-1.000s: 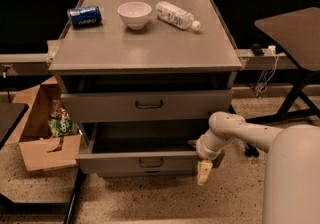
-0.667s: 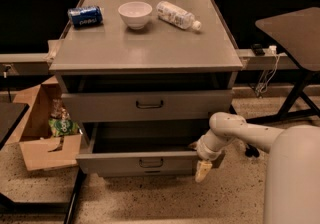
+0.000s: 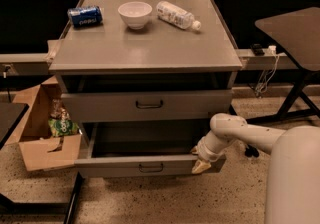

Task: Open middle drawer

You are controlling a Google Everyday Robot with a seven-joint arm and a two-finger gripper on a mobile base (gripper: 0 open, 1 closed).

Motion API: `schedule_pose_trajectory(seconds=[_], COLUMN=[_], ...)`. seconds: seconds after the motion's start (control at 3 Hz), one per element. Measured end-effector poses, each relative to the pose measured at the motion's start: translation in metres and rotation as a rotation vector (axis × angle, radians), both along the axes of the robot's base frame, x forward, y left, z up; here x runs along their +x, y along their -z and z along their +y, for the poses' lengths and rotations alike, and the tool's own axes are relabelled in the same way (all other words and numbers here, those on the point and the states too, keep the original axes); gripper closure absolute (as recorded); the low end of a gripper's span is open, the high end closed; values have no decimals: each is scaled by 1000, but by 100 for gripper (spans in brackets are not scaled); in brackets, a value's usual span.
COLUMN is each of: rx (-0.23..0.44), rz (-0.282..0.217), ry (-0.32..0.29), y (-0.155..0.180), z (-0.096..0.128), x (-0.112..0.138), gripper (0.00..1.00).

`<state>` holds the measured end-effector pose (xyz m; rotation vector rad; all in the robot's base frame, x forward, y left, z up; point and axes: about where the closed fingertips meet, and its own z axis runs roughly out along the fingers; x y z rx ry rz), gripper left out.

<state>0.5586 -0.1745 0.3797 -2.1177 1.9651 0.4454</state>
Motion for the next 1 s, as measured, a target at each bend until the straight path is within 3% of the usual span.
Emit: schedule_pose_trajectory(seconds=[0.33, 0.67, 1.0], rx=[-2, -2, -2], rz=[-15, -16, -15], ry=[-7, -7, -7], y=[-1, -1, 0], z=[-1, 2, 2], x=[-4, -5, -5], gripper=[87, 100, 86])
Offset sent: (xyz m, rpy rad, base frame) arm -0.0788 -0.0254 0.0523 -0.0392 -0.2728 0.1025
